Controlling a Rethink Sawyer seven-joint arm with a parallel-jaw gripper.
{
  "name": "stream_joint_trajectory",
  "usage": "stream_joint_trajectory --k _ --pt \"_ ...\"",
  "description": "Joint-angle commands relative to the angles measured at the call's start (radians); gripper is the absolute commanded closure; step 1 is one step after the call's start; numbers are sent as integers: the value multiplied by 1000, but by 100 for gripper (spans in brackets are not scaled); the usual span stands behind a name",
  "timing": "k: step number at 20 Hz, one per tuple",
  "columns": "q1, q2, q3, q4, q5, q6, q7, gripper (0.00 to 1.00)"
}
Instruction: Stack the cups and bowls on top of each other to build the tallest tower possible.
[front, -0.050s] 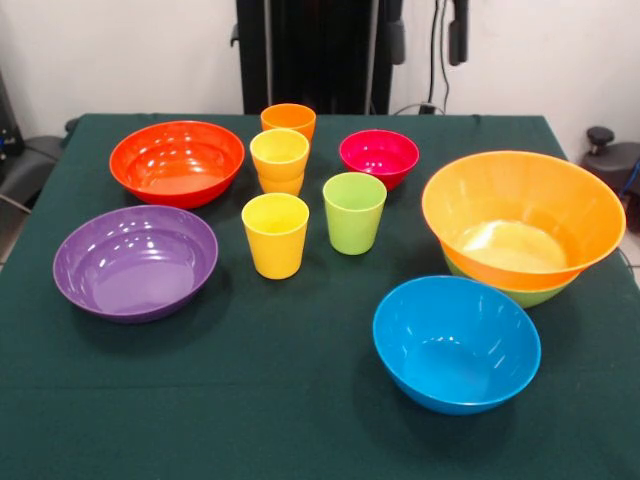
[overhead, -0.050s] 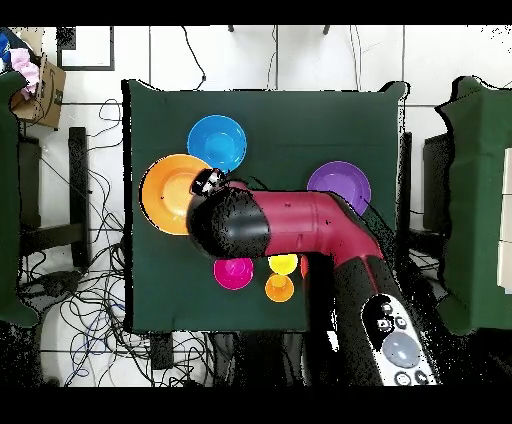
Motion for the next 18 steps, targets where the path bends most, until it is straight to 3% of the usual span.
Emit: stream_joint_trajectory --k 1,9,13,18 --pt "-5 134 73 -137 -95 172 -241 0" --pt "46 295 56 -297 -190 162 -230 0" --pt "46 323 70 -339 -198 188 -248 0" --pt "4 318 98 -321 -201 188 -277 0"
